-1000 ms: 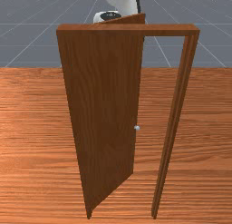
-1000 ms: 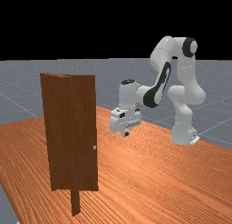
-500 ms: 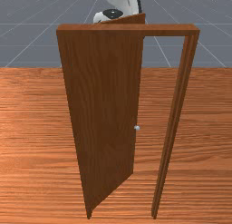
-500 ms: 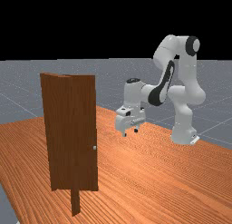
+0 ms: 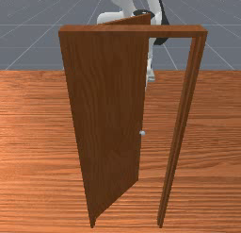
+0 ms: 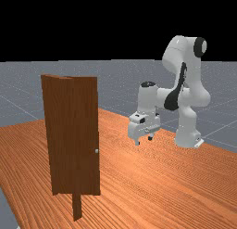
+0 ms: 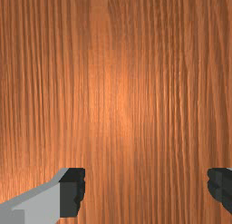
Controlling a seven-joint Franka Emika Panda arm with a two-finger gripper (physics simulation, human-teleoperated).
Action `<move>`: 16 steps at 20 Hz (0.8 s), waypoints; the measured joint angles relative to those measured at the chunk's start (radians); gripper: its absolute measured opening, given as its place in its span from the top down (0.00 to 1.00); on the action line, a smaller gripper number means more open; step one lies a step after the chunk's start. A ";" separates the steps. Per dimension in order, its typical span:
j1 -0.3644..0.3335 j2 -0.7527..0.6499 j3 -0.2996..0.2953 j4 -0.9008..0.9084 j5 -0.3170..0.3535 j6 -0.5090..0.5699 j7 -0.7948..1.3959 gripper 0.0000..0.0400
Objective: Close the door
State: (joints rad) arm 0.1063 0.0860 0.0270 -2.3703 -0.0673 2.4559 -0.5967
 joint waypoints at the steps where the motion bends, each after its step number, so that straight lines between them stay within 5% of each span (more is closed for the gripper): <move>1: -0.001 0.012 0.000 0.016 0.000 -0.004 -0.009 0.00; 2: 0.025 0.061 -0.016 0.092 -0.142 -0.067 0.062 0.00; 4: 0.050 0.159 -0.040 0.237 -0.190 -0.135 0.089 0.00; 6: 0.055 0.246 -0.052 0.369 -0.175 -0.168 0.065 0.00; 7: 0.025 0.254 -0.031 0.378 -0.099 -0.138 0.001 0.00; 9: 0.006 0.292 -0.015 0.443 -0.048 -0.193 -0.047 0.00; 16: -0.026 0.283 -0.069 0.421 -0.023 -0.160 0.057 0.00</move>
State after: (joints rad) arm 0.0800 0.3688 -0.0415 -1.9498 -0.0901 2.2956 -0.5401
